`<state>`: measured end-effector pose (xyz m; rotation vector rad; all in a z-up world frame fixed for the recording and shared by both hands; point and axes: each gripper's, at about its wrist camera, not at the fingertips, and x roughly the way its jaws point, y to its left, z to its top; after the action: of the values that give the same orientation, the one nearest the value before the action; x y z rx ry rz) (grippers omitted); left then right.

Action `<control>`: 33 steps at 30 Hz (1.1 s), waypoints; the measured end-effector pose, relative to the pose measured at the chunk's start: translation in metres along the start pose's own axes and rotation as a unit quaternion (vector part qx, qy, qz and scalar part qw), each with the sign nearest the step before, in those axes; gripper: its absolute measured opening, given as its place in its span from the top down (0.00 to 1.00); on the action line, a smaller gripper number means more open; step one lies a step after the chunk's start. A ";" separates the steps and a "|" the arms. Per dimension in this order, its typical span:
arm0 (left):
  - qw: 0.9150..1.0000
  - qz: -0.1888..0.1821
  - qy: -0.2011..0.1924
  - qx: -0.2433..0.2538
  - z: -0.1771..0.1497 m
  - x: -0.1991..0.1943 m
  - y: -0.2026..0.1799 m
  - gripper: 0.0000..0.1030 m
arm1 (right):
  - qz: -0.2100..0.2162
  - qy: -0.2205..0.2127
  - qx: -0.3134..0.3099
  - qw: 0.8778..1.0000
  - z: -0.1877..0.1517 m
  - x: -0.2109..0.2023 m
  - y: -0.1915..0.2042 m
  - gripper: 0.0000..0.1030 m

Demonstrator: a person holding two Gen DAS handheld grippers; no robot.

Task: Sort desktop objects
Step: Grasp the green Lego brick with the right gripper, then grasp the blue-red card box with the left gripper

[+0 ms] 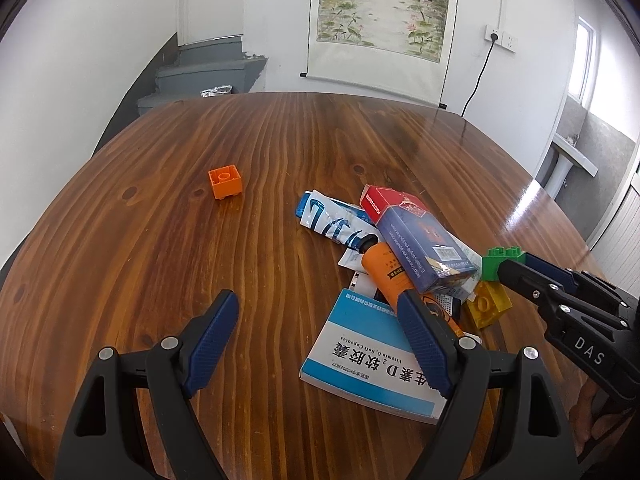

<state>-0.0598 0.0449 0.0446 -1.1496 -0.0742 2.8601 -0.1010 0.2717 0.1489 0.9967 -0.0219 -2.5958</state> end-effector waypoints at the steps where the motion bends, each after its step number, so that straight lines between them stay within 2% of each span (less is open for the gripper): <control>1: 1.000 0.000 0.000 0.000 0.000 0.000 0.000 0.18 | 0.000 0.000 0.004 1.000 0.000 -0.001 -0.002 0.65; 19: 1.000 0.000 0.010 -0.008 -0.001 0.011 0.001 0.18 | 0.017 0.000 0.071 0.997 0.002 -0.010 -0.031 0.65; 25: 1.000 0.000 0.014 0.006 0.000 0.013 -0.010 0.18 | 0.028 -0.001 0.088 0.996 0.003 -0.012 -0.042 0.65; 33: 1.000 -0.003 0.015 0.026 0.012 0.014 -0.033 0.18 | 0.024 -0.001 0.112 0.993 0.002 -0.012 -0.054 0.65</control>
<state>-0.0774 0.0783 0.0460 -1.1791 -0.0016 2.8202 -0.1123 0.3261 0.1505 1.0560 -0.3394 -2.5918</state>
